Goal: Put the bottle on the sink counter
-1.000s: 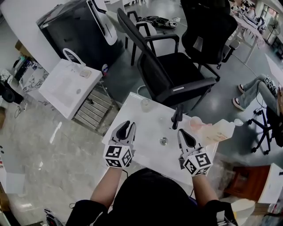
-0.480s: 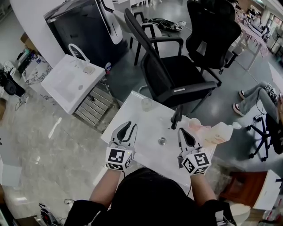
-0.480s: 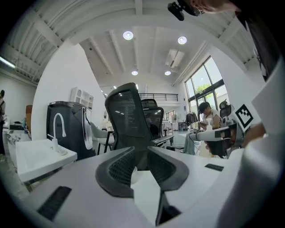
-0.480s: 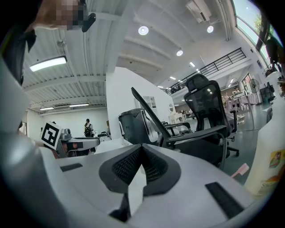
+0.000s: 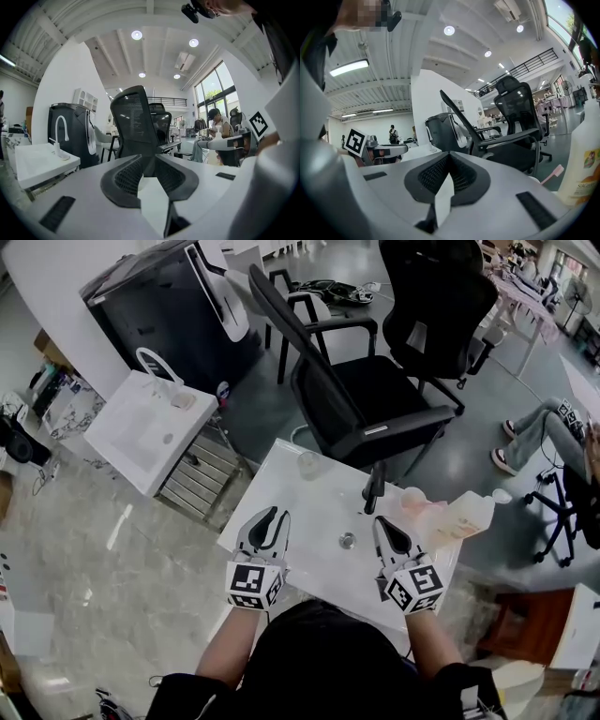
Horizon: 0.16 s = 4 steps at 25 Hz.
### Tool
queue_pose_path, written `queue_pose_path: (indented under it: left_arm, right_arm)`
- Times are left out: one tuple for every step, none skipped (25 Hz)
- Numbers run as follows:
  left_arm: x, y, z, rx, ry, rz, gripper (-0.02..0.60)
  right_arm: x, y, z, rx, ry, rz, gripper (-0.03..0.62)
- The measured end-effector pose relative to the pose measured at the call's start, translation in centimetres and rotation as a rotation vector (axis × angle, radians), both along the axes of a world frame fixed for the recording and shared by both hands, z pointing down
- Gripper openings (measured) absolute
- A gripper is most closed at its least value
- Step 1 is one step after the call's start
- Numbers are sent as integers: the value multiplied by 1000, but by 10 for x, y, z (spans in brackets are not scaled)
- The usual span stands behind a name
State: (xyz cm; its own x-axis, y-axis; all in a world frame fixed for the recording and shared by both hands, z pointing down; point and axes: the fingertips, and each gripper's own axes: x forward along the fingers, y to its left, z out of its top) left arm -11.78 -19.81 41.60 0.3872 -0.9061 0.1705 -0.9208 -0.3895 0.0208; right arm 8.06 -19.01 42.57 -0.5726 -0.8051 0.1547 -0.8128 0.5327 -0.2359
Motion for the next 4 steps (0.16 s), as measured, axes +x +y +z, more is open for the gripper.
queue_pose_path:
  left_arm:
    - [-3, 1, 1, -6, 1, -7, 94]
    - [-5, 3, 1, -9, 4, -12, 94]
    - [-8, 3, 0, -11, 7, -15, 94]
    - [-10, 4, 0, -13, 11, -17, 94]
  right_arm:
    - [-3, 2, 0, 0, 4, -4, 29]
    - [-5, 3, 0, -1, 8, -7, 29]
    - [-7, 4, 0, -1, 11, -9, 29]
    - [-9, 5, 0, -1, 13, -11, 29]
